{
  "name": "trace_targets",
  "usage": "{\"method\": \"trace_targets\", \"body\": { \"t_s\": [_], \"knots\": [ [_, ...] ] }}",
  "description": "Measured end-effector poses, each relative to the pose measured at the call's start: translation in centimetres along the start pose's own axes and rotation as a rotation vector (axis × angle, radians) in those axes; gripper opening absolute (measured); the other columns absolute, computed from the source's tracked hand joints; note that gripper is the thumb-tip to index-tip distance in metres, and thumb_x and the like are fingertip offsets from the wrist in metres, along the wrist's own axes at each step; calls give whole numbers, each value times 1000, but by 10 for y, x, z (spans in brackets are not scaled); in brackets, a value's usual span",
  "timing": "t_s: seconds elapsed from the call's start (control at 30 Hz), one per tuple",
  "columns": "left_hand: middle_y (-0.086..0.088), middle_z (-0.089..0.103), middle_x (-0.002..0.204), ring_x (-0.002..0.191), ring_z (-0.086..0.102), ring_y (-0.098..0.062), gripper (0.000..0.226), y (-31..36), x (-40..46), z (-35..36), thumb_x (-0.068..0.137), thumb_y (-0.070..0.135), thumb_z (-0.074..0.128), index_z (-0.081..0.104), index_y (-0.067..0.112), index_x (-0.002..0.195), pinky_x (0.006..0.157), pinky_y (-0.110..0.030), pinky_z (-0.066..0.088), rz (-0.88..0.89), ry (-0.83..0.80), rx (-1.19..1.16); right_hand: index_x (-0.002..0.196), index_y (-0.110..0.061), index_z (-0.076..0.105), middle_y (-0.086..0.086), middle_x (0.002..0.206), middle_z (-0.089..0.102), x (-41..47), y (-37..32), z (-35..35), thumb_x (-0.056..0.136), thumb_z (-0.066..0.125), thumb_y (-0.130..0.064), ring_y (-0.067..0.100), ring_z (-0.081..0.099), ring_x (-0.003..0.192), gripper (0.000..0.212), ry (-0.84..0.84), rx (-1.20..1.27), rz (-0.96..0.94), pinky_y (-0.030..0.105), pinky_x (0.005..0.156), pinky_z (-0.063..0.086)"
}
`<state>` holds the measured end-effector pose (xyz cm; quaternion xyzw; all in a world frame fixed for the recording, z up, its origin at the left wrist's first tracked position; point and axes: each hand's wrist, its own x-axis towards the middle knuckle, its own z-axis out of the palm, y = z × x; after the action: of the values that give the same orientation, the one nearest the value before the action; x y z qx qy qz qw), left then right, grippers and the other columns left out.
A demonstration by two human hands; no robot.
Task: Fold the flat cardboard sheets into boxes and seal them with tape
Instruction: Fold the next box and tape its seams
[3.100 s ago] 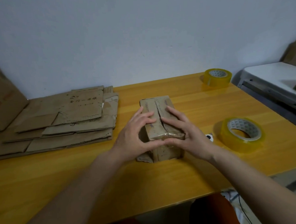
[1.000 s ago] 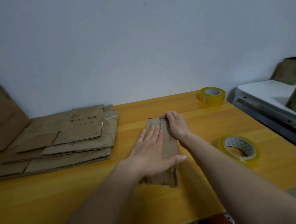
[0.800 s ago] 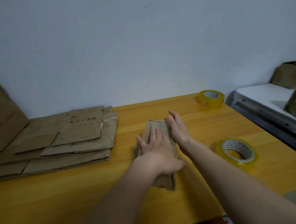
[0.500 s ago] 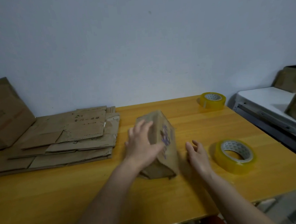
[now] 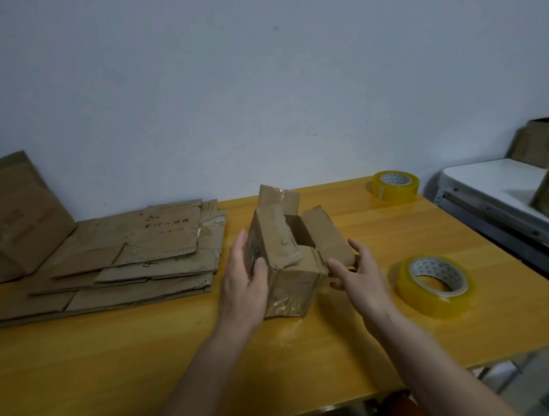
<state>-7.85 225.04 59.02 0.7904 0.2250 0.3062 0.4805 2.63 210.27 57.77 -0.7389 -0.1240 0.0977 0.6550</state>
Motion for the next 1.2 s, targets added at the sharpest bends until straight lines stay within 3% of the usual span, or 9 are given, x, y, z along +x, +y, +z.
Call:
{"method": "trace_targets", "body": {
  "t_s": [0.17,0.37,0.47,0.53,0.73,0.9,1.0,1.07,1.2],
  "knots": [
    [7,10,160,143,22,-18,113,17,12,5,73,61,70,-7,35,151,113,-44,26,-62,-144,339,127,-11,52,5,104,65,-2,-10,13,97,50,-9,18,66,88,31,-79,-23,-54,27,68,56],
    [16,49,85,71,45,4,15,4,18,-4,96,30,54,52,22,108,53,-13,37,-235,315,-48,143,-17,32,11,135,46,-6,-12,12,93,59,-13,25,47,121,57,51,-331,-142,40,101,45],
    [8,52,82,69,46,-3,14,-5,20,-8,95,31,56,51,20,89,54,-22,33,-313,280,-143,149,-23,25,3,153,21,-11,-21,15,88,63,-33,24,12,144,73,24,-925,-660,47,119,11],
    [1,56,85,69,49,-9,14,-8,19,-8,95,29,56,52,17,88,56,-25,36,-283,237,-92,150,-26,20,-4,155,24,-12,-34,21,87,58,-49,18,8,145,77,-195,-1048,-621,51,116,-5],
    [8,53,97,73,51,-6,14,-12,22,-17,92,22,62,49,21,97,63,-24,55,-274,283,-62,97,-24,62,-13,98,40,-17,-45,21,83,71,-27,8,36,100,17,-249,-833,-680,18,85,37],
    [9,56,117,107,52,-8,40,-4,18,-20,79,19,76,58,28,114,67,-4,32,-68,198,146,68,-28,67,-17,129,41,-26,-38,11,80,48,-63,2,28,126,42,-400,-405,-479,24,99,34],
    [6,54,131,102,61,-12,42,2,9,-20,74,28,81,62,33,111,69,-15,52,-234,-103,-14,114,-28,65,-6,151,25,-21,-39,9,87,56,-47,14,15,140,34,-28,-510,-449,40,110,25],
    [-2,49,138,100,65,-18,63,2,6,-22,69,25,85,57,36,124,71,-31,61,-346,-223,-193,148,-24,28,2,158,13,-15,-41,7,84,70,-34,25,13,144,77,36,-486,-244,46,113,24],
    [6,38,149,128,46,-19,95,1,-4,-29,60,28,89,41,41,141,99,-31,42,-268,-275,-108,128,-15,50,4,113,60,-16,-44,4,87,65,-34,23,59,99,47,-244,-2,179,38,79,52]
  ]
}}
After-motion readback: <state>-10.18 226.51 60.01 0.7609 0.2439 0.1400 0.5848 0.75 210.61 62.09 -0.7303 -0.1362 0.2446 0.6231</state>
